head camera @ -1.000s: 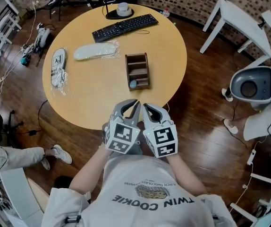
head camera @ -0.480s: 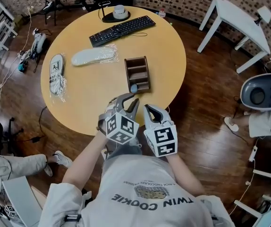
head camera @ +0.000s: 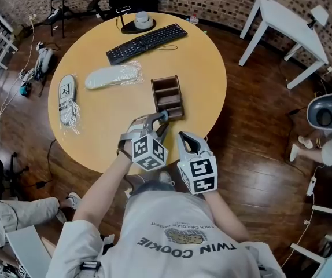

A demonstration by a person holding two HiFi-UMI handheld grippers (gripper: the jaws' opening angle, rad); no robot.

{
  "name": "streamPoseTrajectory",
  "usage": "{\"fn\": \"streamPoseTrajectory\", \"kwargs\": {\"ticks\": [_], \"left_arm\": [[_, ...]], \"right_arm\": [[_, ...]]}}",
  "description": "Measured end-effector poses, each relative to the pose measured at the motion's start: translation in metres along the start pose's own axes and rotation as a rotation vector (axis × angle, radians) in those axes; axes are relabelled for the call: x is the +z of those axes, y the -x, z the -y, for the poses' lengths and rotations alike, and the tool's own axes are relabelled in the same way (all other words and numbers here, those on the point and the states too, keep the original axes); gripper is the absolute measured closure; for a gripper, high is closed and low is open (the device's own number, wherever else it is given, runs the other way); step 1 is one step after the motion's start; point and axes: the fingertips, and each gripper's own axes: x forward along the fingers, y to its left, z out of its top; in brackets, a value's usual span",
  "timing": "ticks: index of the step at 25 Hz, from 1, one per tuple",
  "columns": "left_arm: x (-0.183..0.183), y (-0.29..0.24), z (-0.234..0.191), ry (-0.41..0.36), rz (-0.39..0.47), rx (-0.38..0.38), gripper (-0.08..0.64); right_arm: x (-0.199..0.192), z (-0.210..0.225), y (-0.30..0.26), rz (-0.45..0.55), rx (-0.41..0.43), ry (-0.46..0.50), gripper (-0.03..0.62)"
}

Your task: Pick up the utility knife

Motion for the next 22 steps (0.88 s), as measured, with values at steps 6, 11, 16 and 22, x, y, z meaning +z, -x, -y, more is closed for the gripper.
{"fn": "streamPoseTrajectory", "kwargs": {"ticks": [6,11,16,22], "left_arm": [[-0.007,-0.018,0.002,-0.046,-0.030,-0.033,0.425],[-0.008,-0.026,0.001,-0.093,-0.040,-0.034,0.475],[-0.008,-0.027,-0.003,-0.113,-0.040,-0.017,0.486],[0.000,-0.018,-0.003,-0.099,-0.039,-0.006,0.486]], "right_arm": [[-0.003,0.013,-0.003,-0.001,-0.037,-0.018,0.589],[-0.004,0.024,-0.003,-0.002,-0.062,-0.027,0.589],[-0.006,0.027,-0.007,-0.003,-0.060,-0.039,0.589],[-0.006,0.026,-0.004,-0.006,-0.043,-0.034,0.589]]}}
